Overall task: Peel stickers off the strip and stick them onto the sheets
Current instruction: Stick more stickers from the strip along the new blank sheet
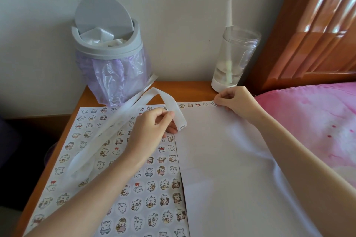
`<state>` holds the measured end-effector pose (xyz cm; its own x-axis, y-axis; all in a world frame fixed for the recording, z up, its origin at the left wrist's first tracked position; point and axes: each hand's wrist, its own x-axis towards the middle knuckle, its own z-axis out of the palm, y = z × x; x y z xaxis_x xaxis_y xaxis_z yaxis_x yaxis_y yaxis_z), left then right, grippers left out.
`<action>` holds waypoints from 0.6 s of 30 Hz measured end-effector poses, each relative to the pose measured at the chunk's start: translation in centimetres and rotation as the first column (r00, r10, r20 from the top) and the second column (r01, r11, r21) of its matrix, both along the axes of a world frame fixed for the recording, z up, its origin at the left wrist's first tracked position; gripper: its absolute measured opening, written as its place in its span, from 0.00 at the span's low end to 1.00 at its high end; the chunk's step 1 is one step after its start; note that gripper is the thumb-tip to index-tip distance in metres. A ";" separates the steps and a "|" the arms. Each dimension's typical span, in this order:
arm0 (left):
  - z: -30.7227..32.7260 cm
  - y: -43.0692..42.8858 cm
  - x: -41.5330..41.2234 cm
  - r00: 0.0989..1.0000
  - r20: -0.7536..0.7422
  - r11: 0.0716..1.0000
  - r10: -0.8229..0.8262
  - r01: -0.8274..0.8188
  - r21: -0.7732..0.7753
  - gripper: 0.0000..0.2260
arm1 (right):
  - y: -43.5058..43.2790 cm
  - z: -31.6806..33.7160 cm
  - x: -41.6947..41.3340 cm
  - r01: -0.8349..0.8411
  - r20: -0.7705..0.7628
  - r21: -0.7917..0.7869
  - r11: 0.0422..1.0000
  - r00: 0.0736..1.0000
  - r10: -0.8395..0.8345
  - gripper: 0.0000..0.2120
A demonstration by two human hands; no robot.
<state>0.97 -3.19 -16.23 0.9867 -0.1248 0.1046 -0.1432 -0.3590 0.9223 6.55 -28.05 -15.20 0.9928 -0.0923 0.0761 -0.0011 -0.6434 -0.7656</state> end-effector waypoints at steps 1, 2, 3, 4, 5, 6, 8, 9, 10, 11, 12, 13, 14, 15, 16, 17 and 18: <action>0.0 0.0 0.0 1.000 -0.001 1.000 0.003 -0.003 0.004 0.10 | 0.0 -0.1 0.1 0.003 0.001 -0.006 1.000 1.000 -0.003 0.03; -0.1 0.0 0.1 1.000 -0.001 1.000 0.005 -0.005 0.007 0.10 | 0.0 -0.2 0.1 0.007 0.003 -0.010 1.000 1.000 -0.007 0.03; -0.1 0.0 0.1 1.000 -0.001 1.000 0.005 -0.005 0.010 0.10 | 0.0 -0.2 0.1 0.009 0.004 -0.014 1.000 1.000 -0.009 0.03; -0.1 0.0 0.1 1.000 0.001 1.000 0.004 -0.004 0.014 0.10 | 0.0 -0.2 0.1 0.009 0.005 -0.017 1.000 1.000 -0.009 0.02; -0.1 0.0 0.1 1.000 0.004 1.000 0.003 -0.003 0.018 0.10 | 0.0 -0.3 0.1 0.009 0.006 -0.020 1.000 1.000 -0.009 0.02; -0.1 0.0 0.1 1.000 0.005 1.000 0.002 -0.002 0.020 0.10 | 0.0 -0.3 0.2 0.009 0.008 -0.022 1.000 1.000 -0.009 0.02; 0.0 0.0 0.1 1.000 0.004 1.000 0.004 -0.004 0.014 0.09 | 0.0 -0.3 0.2 0.011 0.019 -0.034 0.999 1.000 -0.011 0.03; 0.0 0.0 0.1 1.000 0.004 1.000 0.005 -0.005 0.013 0.09 | 0.1 -0.3 0.2 0.012 0.023 -0.043 0.999 1.000 -0.011 0.03; 0.0 0.0 0.1 1.000 0.005 1.000 0.005 -0.005 0.015 0.09 | 0.1 -0.3 0.1 0.012 0.026 -0.048 0.999 1.000 -0.011 0.03; 0.0 0.0 0.1 1.000 0.008 1.000 0.004 -0.004 0.021 0.10 | 0.1 -0.3 0.1 0.013 0.028 -0.050 0.999 1.000 -0.012 0.03; 0.0 0.0 0.1 1.000 0.010 1.000 0.002 -0.003 0.025 0.10 | 0.1 -0.4 0.1 0.014 0.032 -0.050 0.999 0.999 -0.012 0.03; 0.0 0.0 0.1 1.000 0.010 1.000 0.002 -0.002 0.026 0.10 | 0.2 -0.4 0.1 0.015 0.035 -0.052 0.999 0.999 -0.014 0.03; 0.0 0.0 0.1 1.000 0.009 1.000 0.001 -0.002 0.024 0.10 | 0.2 -0.4 0.1 0.018 0.038 -0.058 0.998 0.999 -0.015 0.03; 0.0 0.0 0.1 1.000 0.008 1.000 0.001 -0.001 0.023 0.10 | 0.2 -0.4 0.1 0.020 0.042 -0.070 0.997 0.999 -0.017 0.02; 0.0 0.0 0.1 1.000 0.008 1.000 -0.001 0.000 0.024 0.09 | 0.2 -0.4 0.1 0.023 0.045 -0.085 0.996 0.999 -0.019 0.01; 0.0 0.0 0.1 1.000 0.008 1.000 -0.001 0.001 0.025 0.09 | 0.2 -0.3 0.0 0.025 0.048 -0.100 0.995 0.999 -0.020 0.01; 0.0 0.0 0.0 1.000 0.008 1.000 0.000 0.000 0.023 0.09 | 0.3 -0.3 -0.1 0.024 0.052 -0.108 0.994 0.998 -0.019 0.01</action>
